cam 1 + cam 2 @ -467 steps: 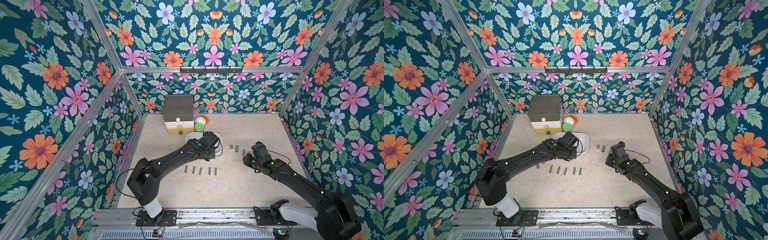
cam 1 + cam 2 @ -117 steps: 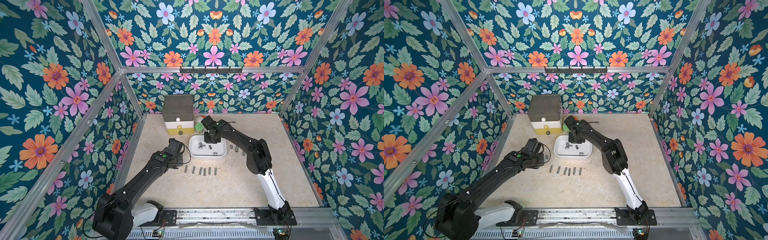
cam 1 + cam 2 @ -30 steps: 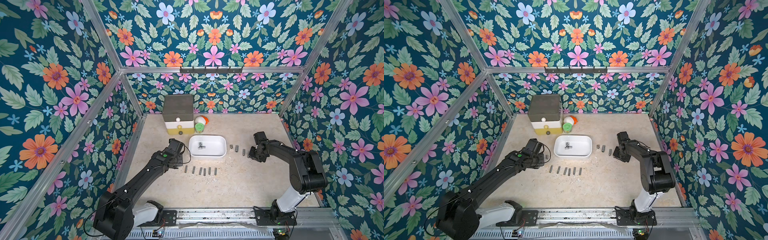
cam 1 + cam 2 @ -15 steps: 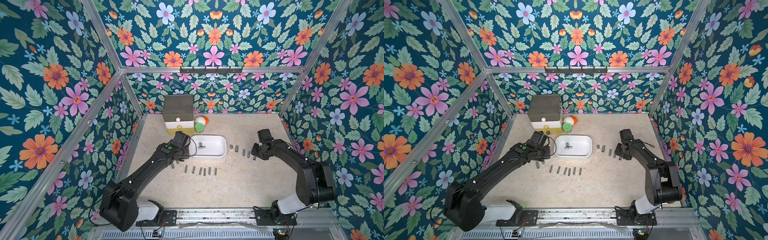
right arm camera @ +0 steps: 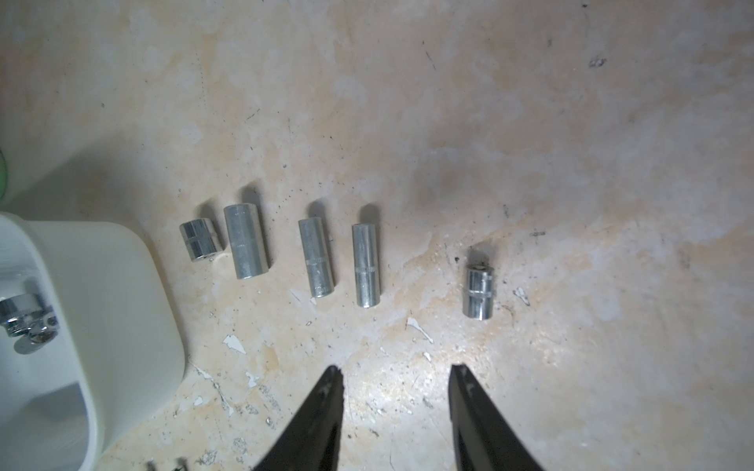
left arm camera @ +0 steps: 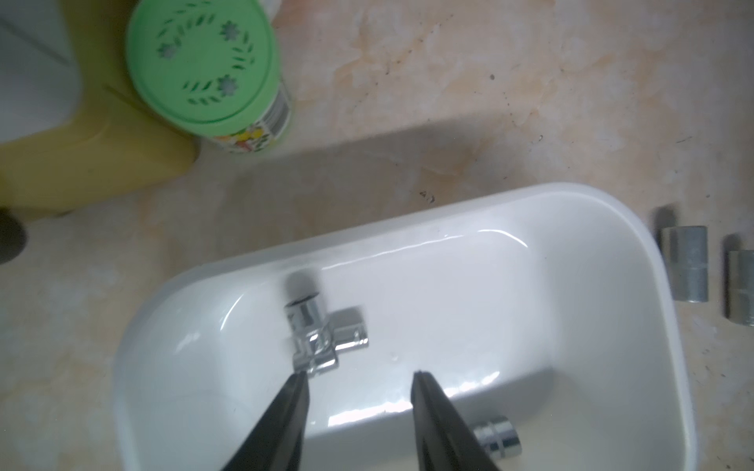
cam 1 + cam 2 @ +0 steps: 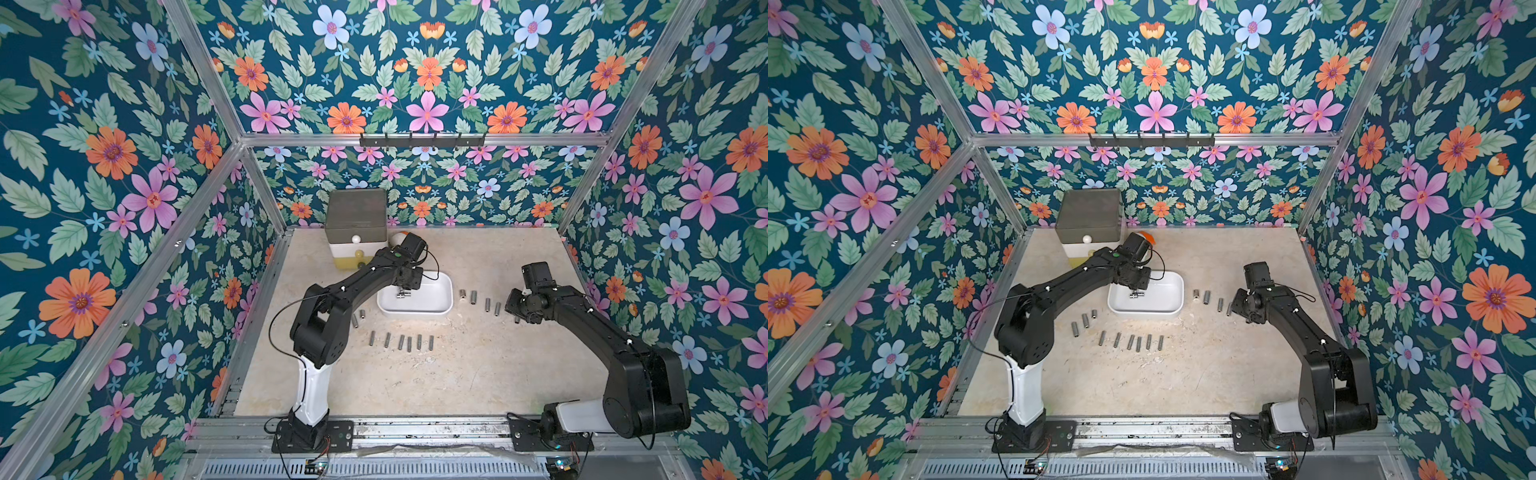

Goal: Take out the socket from the storage box
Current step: Place the socket head at the center of the board, then pick up the socket head from the storage box.

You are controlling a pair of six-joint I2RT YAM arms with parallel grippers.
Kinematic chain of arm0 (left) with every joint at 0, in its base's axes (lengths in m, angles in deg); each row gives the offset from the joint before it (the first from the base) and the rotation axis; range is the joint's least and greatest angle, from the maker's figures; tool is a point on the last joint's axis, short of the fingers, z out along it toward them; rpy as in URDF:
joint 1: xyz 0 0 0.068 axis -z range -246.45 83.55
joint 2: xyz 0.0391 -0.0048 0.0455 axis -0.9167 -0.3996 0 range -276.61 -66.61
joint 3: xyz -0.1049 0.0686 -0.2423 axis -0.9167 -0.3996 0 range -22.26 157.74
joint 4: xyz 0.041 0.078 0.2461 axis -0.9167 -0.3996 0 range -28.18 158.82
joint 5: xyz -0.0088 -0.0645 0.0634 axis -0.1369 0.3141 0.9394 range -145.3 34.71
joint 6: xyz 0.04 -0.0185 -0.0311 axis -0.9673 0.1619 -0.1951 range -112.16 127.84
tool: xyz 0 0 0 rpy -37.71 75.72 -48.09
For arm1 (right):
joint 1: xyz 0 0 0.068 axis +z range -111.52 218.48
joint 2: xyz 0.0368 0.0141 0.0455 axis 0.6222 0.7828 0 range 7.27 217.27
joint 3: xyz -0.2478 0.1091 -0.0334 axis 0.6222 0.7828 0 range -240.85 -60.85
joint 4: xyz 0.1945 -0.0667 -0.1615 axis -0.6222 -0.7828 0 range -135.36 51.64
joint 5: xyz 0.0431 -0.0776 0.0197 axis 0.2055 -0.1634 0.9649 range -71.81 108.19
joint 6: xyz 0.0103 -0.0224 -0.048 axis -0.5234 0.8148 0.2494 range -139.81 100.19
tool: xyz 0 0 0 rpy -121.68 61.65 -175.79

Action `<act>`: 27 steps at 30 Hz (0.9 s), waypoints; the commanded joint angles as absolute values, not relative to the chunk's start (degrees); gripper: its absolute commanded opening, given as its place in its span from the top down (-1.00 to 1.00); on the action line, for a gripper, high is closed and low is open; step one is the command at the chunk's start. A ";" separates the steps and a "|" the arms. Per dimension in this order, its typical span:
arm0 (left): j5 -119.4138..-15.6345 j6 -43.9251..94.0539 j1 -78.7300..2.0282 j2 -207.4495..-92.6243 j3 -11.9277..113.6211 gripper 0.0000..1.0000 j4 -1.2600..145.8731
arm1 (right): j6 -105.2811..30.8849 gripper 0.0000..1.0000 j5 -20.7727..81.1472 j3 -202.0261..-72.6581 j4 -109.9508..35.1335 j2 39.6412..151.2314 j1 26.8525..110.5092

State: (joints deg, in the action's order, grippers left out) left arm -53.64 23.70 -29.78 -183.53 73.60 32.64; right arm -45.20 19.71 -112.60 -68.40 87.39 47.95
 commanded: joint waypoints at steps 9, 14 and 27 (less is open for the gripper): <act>-59.89 9.33 -30.99 -193.56 79.80 0.00 29.55 | -44.07 0.06 20.48 -111.76 -67.61 86.91 47.93; -57.36 7.72 -31.85 -193.65 77.68 0.00 29.86 | -44.07 0.05 20.96 -111.56 -67.24 87.31 47.96; -58.34 7.83 -31.73 -192.82 71.32 0.09 31.00 | -44.07 0.06 21.79 -111.48 -66.96 88.17 47.96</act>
